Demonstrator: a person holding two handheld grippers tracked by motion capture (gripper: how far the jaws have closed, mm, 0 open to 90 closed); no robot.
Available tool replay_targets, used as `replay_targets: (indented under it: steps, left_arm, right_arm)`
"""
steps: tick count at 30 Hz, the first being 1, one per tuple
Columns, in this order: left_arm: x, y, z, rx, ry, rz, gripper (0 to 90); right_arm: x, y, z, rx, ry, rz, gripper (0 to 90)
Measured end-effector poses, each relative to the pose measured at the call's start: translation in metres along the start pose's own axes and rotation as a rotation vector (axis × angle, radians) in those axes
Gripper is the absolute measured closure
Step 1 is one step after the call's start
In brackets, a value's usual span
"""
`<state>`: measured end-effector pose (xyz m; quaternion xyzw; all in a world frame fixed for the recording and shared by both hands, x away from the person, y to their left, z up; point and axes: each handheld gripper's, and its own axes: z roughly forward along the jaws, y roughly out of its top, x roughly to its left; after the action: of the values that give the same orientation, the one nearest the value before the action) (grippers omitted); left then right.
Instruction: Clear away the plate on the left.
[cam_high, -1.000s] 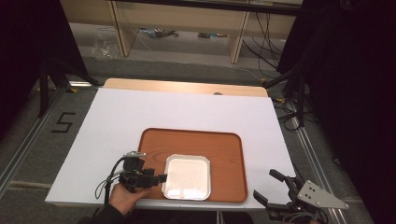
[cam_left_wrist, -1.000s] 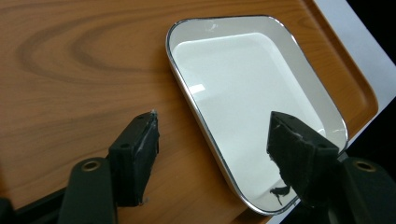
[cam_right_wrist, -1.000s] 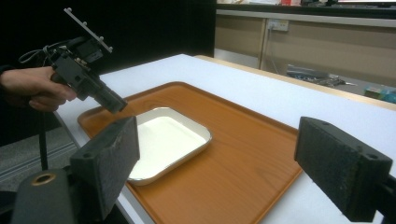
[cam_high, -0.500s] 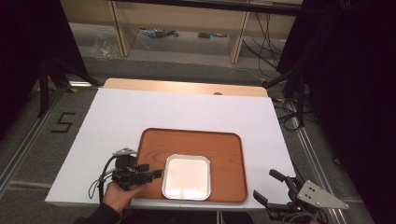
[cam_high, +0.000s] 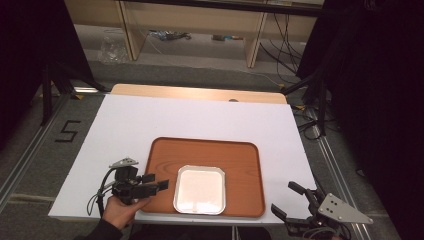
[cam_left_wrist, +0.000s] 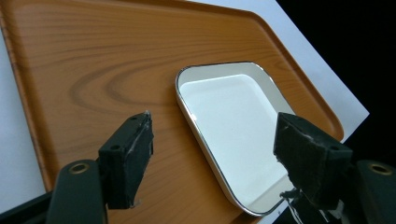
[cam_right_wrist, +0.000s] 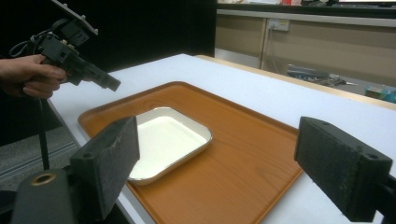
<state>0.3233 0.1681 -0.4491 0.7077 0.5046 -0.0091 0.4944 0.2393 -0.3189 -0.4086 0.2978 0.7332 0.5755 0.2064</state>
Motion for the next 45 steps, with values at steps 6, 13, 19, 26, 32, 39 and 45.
replay_targets:
  steps: [6,13,19,26,32,39,45]
  left_arm:
    - [0.001,-0.001,-0.006,-0.016,-0.017,0.012,25.5]
    - [-0.001,-0.001,-0.013,-0.046,-0.018,0.042,24.6]
    - [-0.001,-0.003,-0.018,-0.062,-0.019,0.059,24.3]
    - [-0.004,-0.004,-0.022,-0.066,-0.001,0.085,24.3]
    - [-0.007,-0.006,-0.026,-0.074,-0.011,0.092,24.2]
    - [-0.012,-0.009,-0.033,-0.09,-0.006,0.127,23.8]
    - [-0.017,-0.012,-0.034,-0.085,-0.003,0.181,23.6]
  right_arm:
    - [0.0,0.0,0.0,0.001,0.001,0.0,15.0]
    - [0.0,0.0,0.0,-0.003,0.004,0.001,15.0]
    - [0.0,0.0,0.0,-0.003,0.005,0.002,14.9]
    - [-0.002,-0.002,0.001,-0.015,0.0,0.011,15.0]
    - [-0.003,-0.002,0.001,-0.008,0.001,0.012,14.9]
    - [-0.002,-0.001,0.0,-0.004,0.003,0.007,15.0]
    - [0.0,-0.001,-0.001,-0.002,-0.014,0.012,15.0]
